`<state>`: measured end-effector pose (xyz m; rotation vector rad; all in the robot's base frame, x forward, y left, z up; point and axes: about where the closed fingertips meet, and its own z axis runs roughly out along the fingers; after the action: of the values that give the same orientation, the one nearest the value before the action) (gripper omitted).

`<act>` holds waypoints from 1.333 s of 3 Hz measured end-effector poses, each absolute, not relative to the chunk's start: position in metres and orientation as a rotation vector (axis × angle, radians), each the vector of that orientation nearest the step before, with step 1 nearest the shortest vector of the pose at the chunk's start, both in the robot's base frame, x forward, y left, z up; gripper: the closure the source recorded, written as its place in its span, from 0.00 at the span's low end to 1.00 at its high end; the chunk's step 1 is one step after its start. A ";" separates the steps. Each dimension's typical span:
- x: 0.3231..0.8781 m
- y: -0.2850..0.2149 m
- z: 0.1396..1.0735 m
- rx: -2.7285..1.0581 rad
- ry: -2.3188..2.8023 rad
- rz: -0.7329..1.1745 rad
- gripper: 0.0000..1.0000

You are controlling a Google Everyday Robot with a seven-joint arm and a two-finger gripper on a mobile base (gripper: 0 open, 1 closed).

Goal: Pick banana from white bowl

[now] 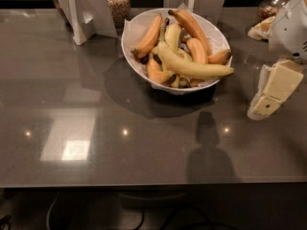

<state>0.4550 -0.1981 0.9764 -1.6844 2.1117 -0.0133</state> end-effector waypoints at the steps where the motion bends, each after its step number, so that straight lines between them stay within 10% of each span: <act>1: 0.480 -0.176 0.977 -1.654 1.990 0.060 0.00; 4: 0.512 -0.144 0.977 -1.646 1.809 0.094 0.00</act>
Offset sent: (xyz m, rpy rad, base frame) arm 0.0893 0.0647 0.0160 0.3199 -0.2350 0.1446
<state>0.5115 -0.1442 0.9772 -1.6459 1.8091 0.0938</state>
